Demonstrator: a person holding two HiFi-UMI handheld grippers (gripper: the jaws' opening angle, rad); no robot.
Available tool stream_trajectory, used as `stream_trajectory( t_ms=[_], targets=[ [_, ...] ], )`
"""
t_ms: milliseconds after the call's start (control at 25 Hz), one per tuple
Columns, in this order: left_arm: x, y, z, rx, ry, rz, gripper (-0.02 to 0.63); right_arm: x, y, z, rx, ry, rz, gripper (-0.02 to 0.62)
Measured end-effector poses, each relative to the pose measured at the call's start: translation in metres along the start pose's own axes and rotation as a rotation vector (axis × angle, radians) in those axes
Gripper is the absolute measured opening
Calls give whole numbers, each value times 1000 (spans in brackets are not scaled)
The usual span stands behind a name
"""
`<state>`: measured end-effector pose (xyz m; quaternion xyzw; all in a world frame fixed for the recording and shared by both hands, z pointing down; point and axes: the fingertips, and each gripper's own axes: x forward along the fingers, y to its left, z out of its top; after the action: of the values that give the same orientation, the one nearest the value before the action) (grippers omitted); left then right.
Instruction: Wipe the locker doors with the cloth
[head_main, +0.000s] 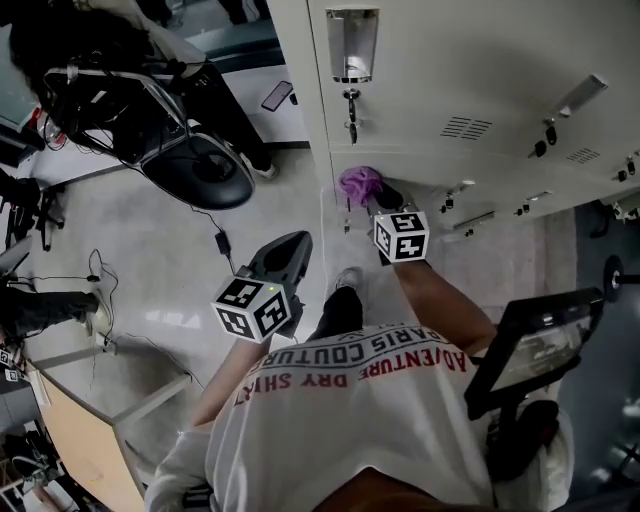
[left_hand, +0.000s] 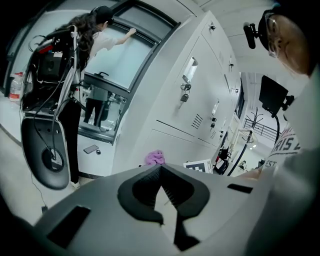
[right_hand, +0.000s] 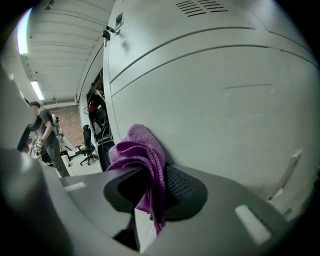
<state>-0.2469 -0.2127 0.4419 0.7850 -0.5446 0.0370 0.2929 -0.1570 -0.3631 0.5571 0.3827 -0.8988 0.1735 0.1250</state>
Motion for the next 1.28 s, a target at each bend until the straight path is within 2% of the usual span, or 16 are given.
stream_trajectory(
  t_ms=[560,920,1280],
  targets=[
    [52,-50,3,59,54,-127,0,-63,-104,-3,36,-19,-201,81],
    [68,-65,2,79,82,-149,0,-92,-154,-9,78,-27,-304,81],
    [64,-68,-3,104,90,-136,0,-99,-171,-15,97,-30,-334,81]
  ],
)
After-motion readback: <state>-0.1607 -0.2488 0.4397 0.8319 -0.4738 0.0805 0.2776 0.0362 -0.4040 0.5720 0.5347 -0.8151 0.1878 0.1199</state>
